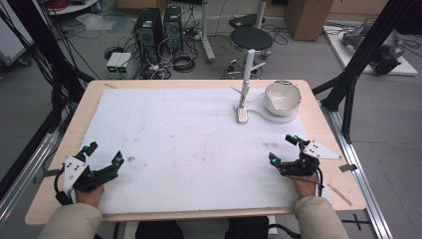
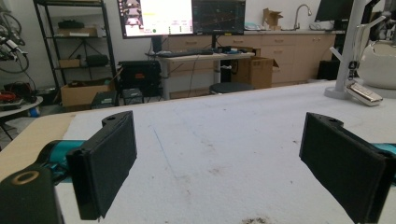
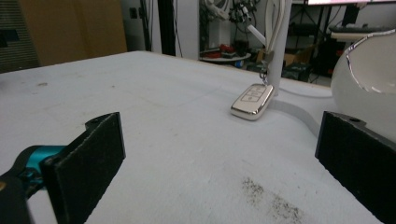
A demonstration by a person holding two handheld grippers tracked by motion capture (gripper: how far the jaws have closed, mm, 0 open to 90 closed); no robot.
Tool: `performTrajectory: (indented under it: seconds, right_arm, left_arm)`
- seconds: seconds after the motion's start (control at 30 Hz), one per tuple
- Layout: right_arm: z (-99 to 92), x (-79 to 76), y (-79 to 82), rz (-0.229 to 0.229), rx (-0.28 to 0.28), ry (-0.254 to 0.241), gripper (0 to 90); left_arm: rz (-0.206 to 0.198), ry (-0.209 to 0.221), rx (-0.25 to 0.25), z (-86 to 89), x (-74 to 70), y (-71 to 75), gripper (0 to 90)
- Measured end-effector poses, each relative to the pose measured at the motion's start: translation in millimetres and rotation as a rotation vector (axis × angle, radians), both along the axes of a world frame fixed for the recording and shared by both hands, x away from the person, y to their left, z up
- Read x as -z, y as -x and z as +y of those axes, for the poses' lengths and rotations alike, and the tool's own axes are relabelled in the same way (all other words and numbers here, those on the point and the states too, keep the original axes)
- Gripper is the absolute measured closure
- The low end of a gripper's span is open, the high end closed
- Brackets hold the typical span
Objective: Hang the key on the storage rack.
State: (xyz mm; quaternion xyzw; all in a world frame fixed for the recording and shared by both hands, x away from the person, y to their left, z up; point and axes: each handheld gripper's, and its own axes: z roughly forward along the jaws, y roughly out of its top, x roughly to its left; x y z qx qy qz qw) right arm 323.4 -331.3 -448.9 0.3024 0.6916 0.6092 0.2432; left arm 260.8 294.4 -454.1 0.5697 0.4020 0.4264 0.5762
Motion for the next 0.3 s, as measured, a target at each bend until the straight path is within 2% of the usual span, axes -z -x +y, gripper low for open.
performTrajectory:
  seconds: [0.07, 0.1, 0.23, 0.3]
  right_arm:
    - [-0.2, -0.3, 0.3, -0.012, 0.002, -0.003, 0.7]
    - [-2.2, 0.4, -1.3, 0.002, -0.001, -0.028, 0.6]
    - [-5.1, 1.3, -0.8, 0.007, 0.002, -0.057, 0.6]
    - [-5.1, 1.4, -1.2, 0.006, 0.002, -0.057, 0.6]
  left_arm:
    - [-0.001, 0.004, 0.001, 0.8, 0.1, 0.4, 11.5]
    - [-0.009, 0.024, 0.005, 1.8, 0.6, 0.8, 11.4]
    - [-0.010, 0.011, 0.004, 1.1, 0.5, 1.0, 11.4]
    - [-0.018, 0.003, 0.002, 0.1, 0.6, 1.8, 11.5]
